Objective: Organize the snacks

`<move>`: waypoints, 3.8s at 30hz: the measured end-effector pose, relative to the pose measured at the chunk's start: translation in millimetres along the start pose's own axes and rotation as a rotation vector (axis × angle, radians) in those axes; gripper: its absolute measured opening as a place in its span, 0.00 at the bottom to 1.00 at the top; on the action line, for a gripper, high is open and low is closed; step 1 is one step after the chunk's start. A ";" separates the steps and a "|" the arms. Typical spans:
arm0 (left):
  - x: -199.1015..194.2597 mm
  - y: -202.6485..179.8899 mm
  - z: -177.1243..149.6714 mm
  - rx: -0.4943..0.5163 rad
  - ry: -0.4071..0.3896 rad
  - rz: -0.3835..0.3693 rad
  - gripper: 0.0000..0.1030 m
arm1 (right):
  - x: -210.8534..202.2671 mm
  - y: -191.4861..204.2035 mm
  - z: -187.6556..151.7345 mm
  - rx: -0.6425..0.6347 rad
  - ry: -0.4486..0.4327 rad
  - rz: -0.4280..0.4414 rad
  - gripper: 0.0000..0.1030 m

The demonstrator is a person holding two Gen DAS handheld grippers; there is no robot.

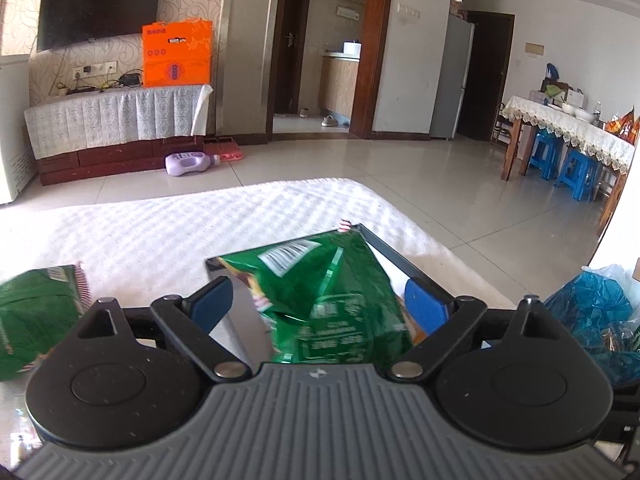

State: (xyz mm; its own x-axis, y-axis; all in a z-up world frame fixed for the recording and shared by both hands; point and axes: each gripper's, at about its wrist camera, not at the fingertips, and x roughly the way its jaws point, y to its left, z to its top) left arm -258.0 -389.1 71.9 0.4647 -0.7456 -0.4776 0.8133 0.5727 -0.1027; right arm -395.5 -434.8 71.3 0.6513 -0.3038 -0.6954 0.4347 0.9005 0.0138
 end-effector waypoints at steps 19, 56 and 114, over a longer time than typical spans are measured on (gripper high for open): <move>-104.5 64.9 -19.0 -0.030 -0.007 0.186 0.93 | -22.5 31.8 5.3 0.002 -0.156 0.025 0.52; -170.0 218.3 -67.3 -0.174 0.099 0.460 0.94 | 58.5 204.6 40.8 -0.259 0.057 0.203 0.19; -132.6 100.2 -54.8 -0.053 0.085 0.226 0.17 | -38.5 117.9 13.0 -0.124 -0.102 0.234 0.19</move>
State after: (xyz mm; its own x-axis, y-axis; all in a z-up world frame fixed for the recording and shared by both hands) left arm -257.3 -214.2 77.1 0.6002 -0.5663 -0.5649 0.6711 0.7408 -0.0296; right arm -361.2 -321.0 109.1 0.7867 -0.1070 -0.6079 0.1895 0.9792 0.0729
